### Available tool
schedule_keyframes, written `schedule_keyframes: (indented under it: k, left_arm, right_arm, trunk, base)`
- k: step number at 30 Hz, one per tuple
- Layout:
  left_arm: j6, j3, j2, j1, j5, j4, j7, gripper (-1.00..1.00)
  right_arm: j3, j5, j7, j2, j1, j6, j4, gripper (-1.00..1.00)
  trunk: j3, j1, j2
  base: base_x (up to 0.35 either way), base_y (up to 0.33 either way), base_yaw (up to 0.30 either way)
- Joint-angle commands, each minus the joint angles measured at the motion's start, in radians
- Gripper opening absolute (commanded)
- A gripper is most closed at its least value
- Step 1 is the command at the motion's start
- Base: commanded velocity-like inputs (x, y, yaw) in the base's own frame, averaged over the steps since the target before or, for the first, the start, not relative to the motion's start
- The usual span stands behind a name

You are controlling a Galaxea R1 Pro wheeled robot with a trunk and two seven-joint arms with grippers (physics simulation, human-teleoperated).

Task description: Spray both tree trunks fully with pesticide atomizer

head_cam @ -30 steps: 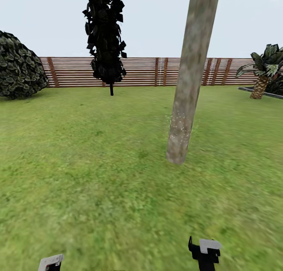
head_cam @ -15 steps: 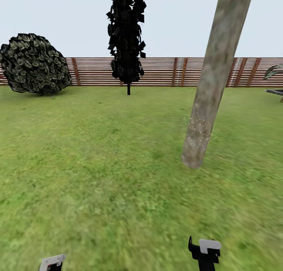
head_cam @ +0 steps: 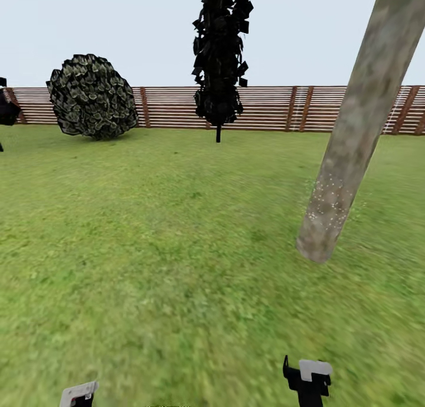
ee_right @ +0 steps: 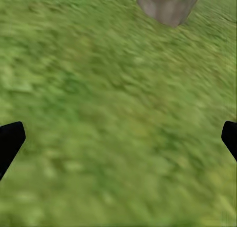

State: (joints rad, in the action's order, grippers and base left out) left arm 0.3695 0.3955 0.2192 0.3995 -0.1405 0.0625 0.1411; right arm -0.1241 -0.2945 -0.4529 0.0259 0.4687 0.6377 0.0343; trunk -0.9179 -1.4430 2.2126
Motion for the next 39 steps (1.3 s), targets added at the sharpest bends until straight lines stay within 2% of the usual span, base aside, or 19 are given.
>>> schedule_keyframes:
  k: [1,39]
  left_arm:
    - [0.003,0.009,0.0,0.001,-0.01,-0.001,0.003,-1.0]
    - [0.003,0.009,0.0,0.001,-0.011,-0.001,0.003,-1.0]
  right_arm:
    - [-0.008,-0.011,-0.004,0.0,0.001,0.002,-0.001,1.0]
    - [-0.008,-0.011,-0.004,0.002,-0.004,0.002,-0.001,1.0]
  trunk:
    - [-0.001,0.0,0.0]
    - [-0.001,0.0,0.0]
  base:
    - [0.0,0.0,0.281]
    - [0.0,0.0,0.281]
